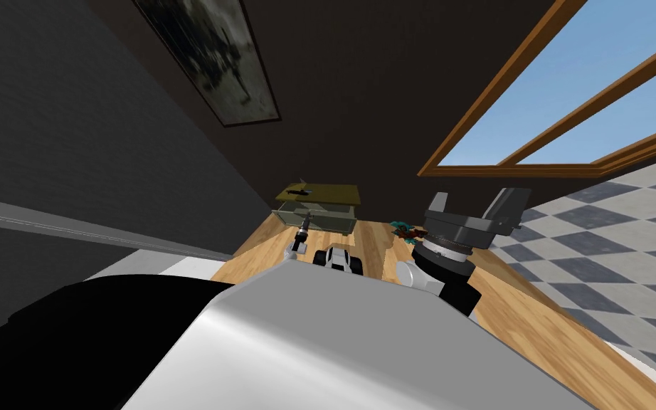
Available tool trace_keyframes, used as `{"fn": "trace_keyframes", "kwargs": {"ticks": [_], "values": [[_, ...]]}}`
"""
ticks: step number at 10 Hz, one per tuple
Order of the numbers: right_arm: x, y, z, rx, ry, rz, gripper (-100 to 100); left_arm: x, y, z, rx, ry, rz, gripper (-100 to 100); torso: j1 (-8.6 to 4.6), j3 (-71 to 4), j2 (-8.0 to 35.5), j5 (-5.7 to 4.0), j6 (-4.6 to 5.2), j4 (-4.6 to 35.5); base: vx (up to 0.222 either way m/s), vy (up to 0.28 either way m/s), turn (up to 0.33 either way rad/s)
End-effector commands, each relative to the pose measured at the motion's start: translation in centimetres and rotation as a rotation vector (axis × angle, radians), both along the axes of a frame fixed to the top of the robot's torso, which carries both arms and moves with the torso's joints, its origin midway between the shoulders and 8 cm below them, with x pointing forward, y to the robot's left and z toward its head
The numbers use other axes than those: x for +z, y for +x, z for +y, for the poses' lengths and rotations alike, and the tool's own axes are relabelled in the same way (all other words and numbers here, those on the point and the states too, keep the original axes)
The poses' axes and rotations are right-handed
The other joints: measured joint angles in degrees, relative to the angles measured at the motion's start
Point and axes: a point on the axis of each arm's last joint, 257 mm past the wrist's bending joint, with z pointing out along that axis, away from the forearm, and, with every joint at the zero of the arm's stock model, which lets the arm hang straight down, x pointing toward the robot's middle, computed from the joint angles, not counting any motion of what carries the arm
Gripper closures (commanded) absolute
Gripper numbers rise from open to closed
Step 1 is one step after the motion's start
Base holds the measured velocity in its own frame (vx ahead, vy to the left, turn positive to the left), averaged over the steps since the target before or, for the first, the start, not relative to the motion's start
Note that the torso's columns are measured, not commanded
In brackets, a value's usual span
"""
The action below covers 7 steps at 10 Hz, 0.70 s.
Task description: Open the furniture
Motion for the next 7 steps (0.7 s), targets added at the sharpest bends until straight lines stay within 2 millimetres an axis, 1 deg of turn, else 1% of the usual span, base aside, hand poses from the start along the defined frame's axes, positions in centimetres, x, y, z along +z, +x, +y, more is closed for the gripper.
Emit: {"fn": "trace_keyframes", "kwargs": {"ticks": [1,2,7], "values": [[0.0,0.0,0.0,0.0,0.0,0.0,0,0.24,0.85,0.12,0.0,-0.002,0.006,-100,-0.08,0.03,0.08,-0.06,0.01,0.09,-0.048,-0.014,0.008],[0.0,0.0,0.0,0.0,0.0,0.0,0,0.06,0.89,0.18,0.001,-0.003,0.013,0,-0.08,-0.02,-0.04,-0.04,0.04,0.04,-0.01,-0.002,0.003],[0.0,0.0,0.0,0.0,0.0,0.0,0,-0.34,0.69,0.23,0.003,-0.004,0.022,0,0.03,-0.06,-0.14,0.09,0.06,-0.11,-0.001,0.0,0.001]]}}
